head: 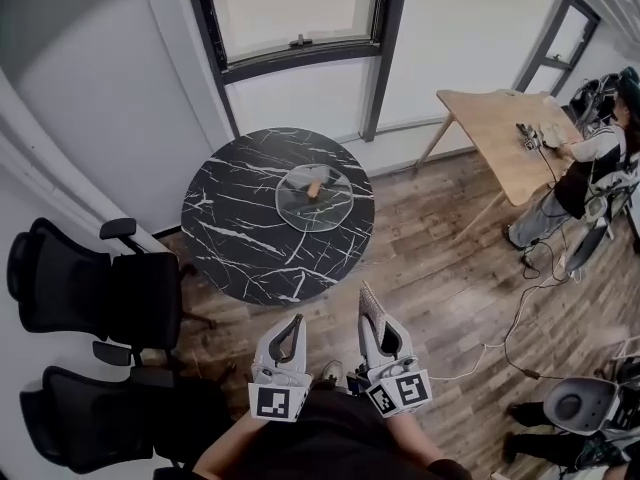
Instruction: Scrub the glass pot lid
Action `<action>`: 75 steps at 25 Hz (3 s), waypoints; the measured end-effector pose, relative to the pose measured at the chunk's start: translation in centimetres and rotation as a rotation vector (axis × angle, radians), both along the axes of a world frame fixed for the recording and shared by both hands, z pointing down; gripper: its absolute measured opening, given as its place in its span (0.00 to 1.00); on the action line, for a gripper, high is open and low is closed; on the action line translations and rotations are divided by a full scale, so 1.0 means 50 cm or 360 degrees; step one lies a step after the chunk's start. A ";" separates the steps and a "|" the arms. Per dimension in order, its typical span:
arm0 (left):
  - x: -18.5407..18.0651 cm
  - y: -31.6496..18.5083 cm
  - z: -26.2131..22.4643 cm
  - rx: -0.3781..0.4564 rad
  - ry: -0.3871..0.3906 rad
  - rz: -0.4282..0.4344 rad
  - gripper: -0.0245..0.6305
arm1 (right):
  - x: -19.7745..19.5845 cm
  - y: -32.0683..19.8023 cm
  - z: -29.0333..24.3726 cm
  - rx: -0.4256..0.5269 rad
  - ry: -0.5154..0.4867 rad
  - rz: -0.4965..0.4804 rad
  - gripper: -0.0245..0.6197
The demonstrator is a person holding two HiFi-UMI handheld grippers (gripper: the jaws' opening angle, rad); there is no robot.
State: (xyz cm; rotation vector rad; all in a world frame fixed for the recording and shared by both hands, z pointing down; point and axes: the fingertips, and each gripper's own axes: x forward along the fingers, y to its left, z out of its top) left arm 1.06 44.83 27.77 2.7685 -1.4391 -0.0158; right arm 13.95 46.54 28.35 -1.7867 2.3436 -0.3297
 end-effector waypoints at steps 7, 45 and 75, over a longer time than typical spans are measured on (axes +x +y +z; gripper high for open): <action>0.005 0.002 0.023 -0.0044 -0.0056 -0.0041 0.04 | 0.022 -0.008 0.026 -0.0054 -0.0030 -0.0059 0.15; -0.106 -0.567 0.091 -0.0146 -0.0009 0.0170 0.04 | -0.038 -0.553 0.107 -0.0262 0.0071 0.0210 0.15; 0.145 -0.828 0.222 -0.0253 -0.0101 -0.0411 0.04 | 0.182 -0.989 0.425 -0.0474 0.0361 -0.0574 0.15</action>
